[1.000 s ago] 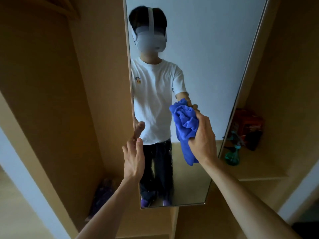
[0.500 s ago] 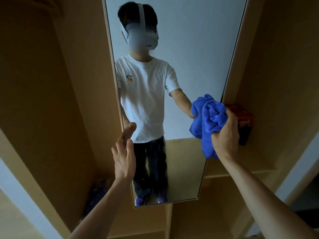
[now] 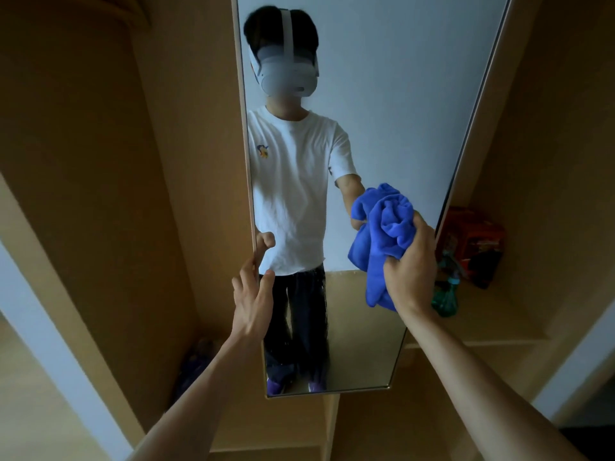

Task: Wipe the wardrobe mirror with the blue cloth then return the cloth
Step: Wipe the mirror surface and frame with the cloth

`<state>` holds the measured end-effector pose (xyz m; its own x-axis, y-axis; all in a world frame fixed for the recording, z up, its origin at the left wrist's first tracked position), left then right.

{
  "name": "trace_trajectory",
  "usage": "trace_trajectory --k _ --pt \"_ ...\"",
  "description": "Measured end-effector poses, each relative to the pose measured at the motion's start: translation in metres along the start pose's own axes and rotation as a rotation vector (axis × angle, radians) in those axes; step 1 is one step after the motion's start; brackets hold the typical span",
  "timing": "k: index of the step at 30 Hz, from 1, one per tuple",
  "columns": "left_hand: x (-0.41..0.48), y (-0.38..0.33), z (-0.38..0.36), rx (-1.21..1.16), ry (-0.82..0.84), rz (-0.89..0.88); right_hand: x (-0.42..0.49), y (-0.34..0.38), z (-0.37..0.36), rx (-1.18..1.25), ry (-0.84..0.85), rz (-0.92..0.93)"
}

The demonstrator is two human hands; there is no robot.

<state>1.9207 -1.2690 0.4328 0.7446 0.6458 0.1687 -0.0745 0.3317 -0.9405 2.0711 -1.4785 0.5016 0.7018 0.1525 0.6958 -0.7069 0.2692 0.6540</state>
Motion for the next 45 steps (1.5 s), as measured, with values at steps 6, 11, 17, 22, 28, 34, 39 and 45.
trace_trajectory --k 6,11,17,22,28,34,39,45 --pt "-0.001 0.000 0.003 -0.011 0.038 0.014 -0.014 0.023 -0.034 -0.029 0.100 0.031" --pt "-0.002 -0.001 0.005 -0.055 0.044 0.011 -0.023 0.045 -0.057 -0.022 0.181 0.119" --pt "0.000 0.007 0.006 -0.053 0.054 0.025 -0.032 0.063 -0.072 -0.086 0.228 0.190" --pt "0.001 0.009 0.006 -0.057 0.052 0.040 -0.037 0.070 -0.081 -0.149 0.287 0.234" --pt "0.002 0.013 0.012 -0.121 0.075 0.042 -0.029 0.075 -0.081 -0.390 0.473 0.457" --pt "0.001 0.020 0.018 -0.150 0.110 0.031 -0.028 0.076 -0.088 -0.538 0.476 0.584" --pt "-0.002 0.027 0.017 -0.195 0.124 0.041 -0.038 0.080 -0.096 -0.578 0.477 0.656" --pt "0.003 0.041 0.015 -0.238 0.119 0.044 -0.054 0.079 -0.112 -0.606 0.525 0.659"
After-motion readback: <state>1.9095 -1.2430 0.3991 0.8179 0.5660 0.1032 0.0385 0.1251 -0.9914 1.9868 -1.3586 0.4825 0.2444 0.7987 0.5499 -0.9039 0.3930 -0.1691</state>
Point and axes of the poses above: each hand's wrist, its own x-axis towards the middle knuckle, its own z-axis out of the back of the hand, y = z × x, the point moved 3 cm from there along x, towards the middle knuckle, and after that the axes turned 6 degrees about y, right-handed, at the moved point
